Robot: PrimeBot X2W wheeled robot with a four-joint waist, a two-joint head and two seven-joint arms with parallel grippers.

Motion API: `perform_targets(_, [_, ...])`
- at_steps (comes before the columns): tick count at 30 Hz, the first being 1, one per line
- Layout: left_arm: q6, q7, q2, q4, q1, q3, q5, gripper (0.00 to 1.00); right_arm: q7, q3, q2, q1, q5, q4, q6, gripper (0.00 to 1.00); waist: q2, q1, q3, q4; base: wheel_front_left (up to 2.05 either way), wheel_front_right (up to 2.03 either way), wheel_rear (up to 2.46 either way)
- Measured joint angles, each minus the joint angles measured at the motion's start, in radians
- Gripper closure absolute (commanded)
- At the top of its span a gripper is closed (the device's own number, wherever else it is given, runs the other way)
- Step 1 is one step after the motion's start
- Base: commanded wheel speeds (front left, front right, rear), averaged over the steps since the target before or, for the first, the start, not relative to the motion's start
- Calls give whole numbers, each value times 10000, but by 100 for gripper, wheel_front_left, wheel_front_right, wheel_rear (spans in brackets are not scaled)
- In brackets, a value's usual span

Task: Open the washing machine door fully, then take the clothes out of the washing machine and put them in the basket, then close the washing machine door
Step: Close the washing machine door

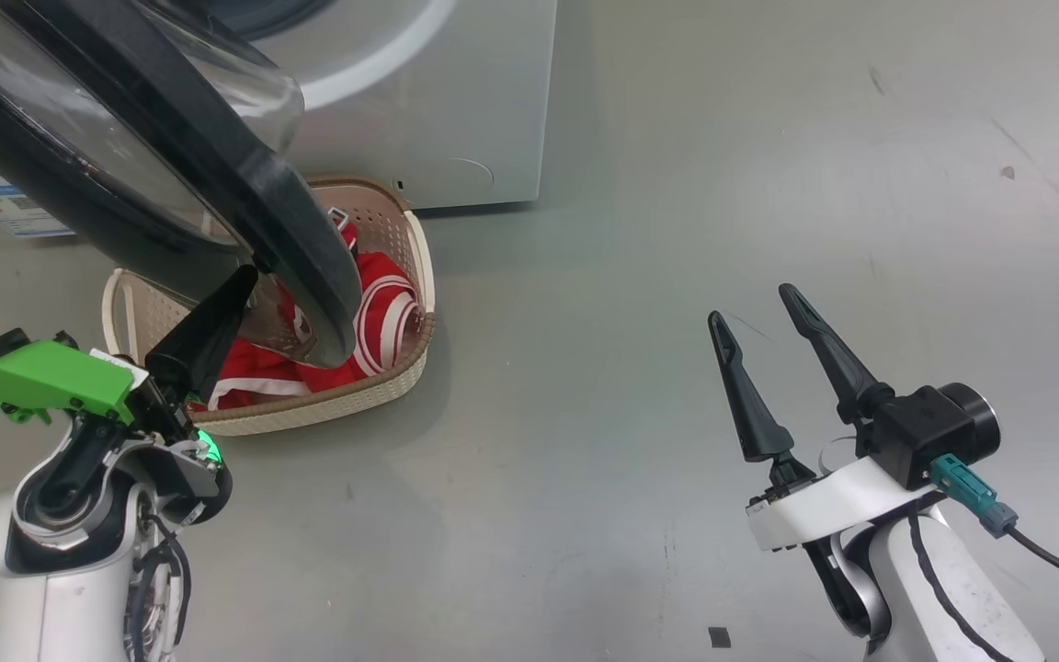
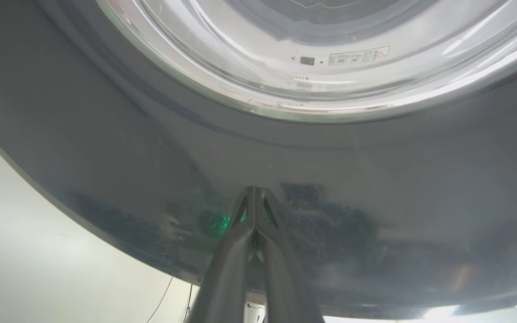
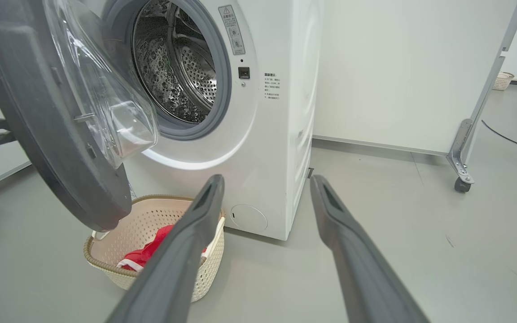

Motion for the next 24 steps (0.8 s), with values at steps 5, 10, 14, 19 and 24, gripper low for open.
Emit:
perform_targets(5, [0,-554,-4,199,-277,-194,-255,100,0,-6,33,-78,42,46,0,0,0,0,156,-404,0,0,0])
perform_targets(10, [0,-1041,-8,405,-526,-453,-422,100,-2,-6,71,-86,54,90,2,0,0,0,278,-682,0,0,0])
perform_targets(14, [-4,-1425,-12,556,-729,-665,-704,100,-2,-2,111,-111,56,102,2,0,0,0,333,-864,0,0,0])
perform_targets(19, [-59,-1783,-15,771,-970,-978,-846,100,-2,-61,165,-141,56,98,2,0,0,0,360,-1035,0,0,0])
perform_targets(24, [-261,-2025,-35,924,-1098,-1221,-928,100,-2,-84,176,-141,56,96,4,0,0,0,365,-1096,0,0,0])
